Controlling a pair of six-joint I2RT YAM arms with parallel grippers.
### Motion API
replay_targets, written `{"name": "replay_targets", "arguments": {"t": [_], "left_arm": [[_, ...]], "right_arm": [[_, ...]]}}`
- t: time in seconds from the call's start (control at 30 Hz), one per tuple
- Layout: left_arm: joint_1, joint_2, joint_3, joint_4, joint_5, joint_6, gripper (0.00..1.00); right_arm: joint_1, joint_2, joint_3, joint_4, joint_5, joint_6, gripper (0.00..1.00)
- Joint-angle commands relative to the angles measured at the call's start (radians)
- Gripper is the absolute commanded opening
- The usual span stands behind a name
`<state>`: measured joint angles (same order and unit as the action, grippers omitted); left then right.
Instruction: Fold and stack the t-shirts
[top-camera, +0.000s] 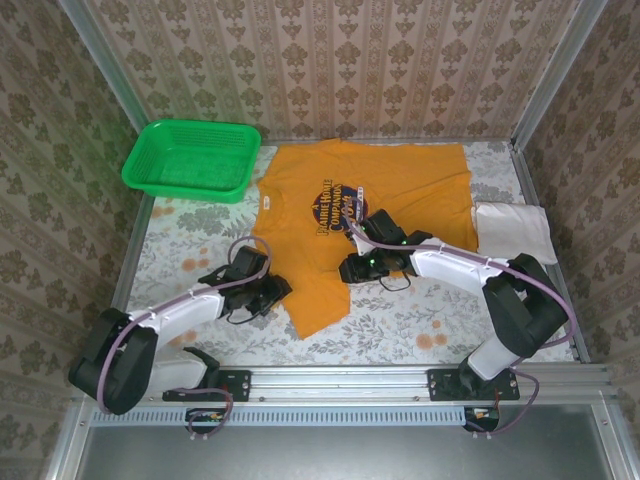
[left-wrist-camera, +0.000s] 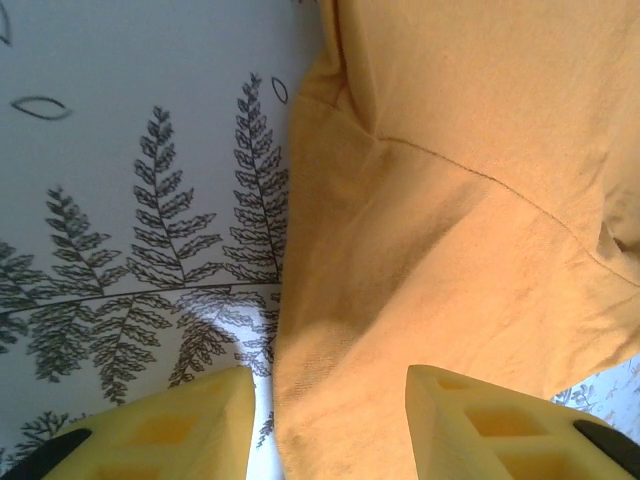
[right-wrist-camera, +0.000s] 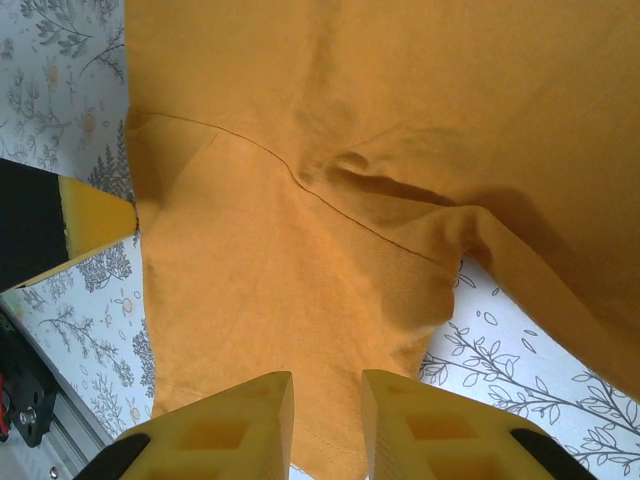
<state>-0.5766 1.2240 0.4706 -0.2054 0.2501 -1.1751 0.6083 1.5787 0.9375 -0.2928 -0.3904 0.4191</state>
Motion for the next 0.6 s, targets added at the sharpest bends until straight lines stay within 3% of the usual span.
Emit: {"name": "replay_targets", "arguments": {"t": [0.0, 0.23, 0.57], "left_arm": [[-0.005, -0.024, 0.001, -0.072, -0.043, -0.001, 0.44], [0.000, 0.003, -0.012, 0.022, -0.016, -0.026, 0.35], [-0.006, 0.053, -0.001, 0.039, 0.004, -0.023, 0.34]], "right_arm": [[-0.001, -0.023, -0.024, 0.008, -0.008, 0.009, 0.26], [0.000, -0.019, -0.024, 0.020, -0.004, 0.017, 0.25], [-0.002, -0.028, -0.030, 0.013, 0.002, 0.015, 0.25]]}}
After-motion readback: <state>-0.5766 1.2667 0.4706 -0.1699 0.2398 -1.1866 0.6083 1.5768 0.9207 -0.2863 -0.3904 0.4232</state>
